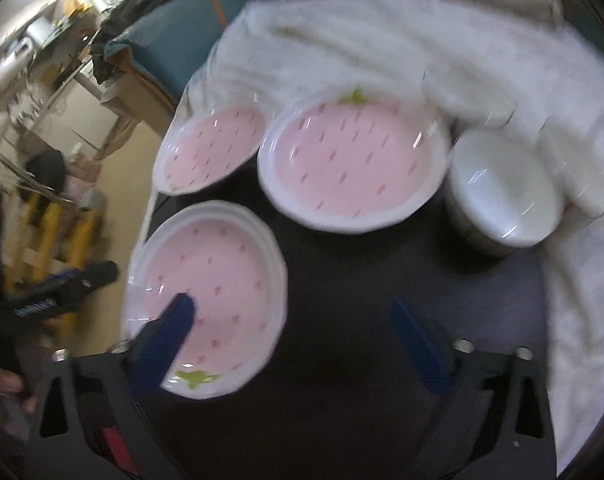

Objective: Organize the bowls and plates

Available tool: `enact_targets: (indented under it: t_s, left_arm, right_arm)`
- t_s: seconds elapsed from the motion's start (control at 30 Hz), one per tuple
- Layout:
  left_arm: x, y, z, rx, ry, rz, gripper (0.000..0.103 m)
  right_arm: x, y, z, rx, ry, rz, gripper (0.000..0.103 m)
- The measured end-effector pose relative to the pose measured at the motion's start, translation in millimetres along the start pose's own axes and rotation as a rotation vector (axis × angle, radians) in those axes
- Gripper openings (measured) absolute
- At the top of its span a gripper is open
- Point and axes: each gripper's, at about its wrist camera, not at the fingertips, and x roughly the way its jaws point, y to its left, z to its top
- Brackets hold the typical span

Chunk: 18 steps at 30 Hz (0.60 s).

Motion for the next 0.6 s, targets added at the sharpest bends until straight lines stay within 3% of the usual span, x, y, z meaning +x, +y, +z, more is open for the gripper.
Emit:
enact_targets:
  t_s: [0.1, 0.17, 0.23, 0.33, 0.4, 0.47, 0.6]
  left_arm:
    - [20, 0, -1, 0.007, 0.062, -0.023, 0.096]
    - [32, 0, -4, 0.002, 0.103, -0.031, 0.08]
    - [42, 1, -5, -0.01, 0.139, -0.04, 0.072]
    - [49, -1, -5, -0.008, 0.162, -0.046, 0.064]
    - [52, -4, -7, 0.0, 0.178, -0.042, 0.053]
    - [51, -4, -9, 0.018, 0.167, -0.008, 0.043]
    - [51, 1, -9, 0.001, 0.177, 0.012, 0.032]
  right_arm:
    - [26, -15, -1, 0.13, 0.107, 0.098, 0.064]
    - [35, -18, -1, 0.155, 0.133, 0.113, 0.056]
    - [43, -17, -3, 0.148, 0.15, 0.113, 0.045]
    - [55, -14, -6, 0.133, 0.185, 0.128, 0.038]
    - [60, -9, -9, 0.116, 0.198, 0.117, 0.036]
    - [64, -7, -11, 0.115, 0.212, 0.109, 0.031]
    - [73, -4, -13, 0.093, 0.226, 0.075, 0.017]
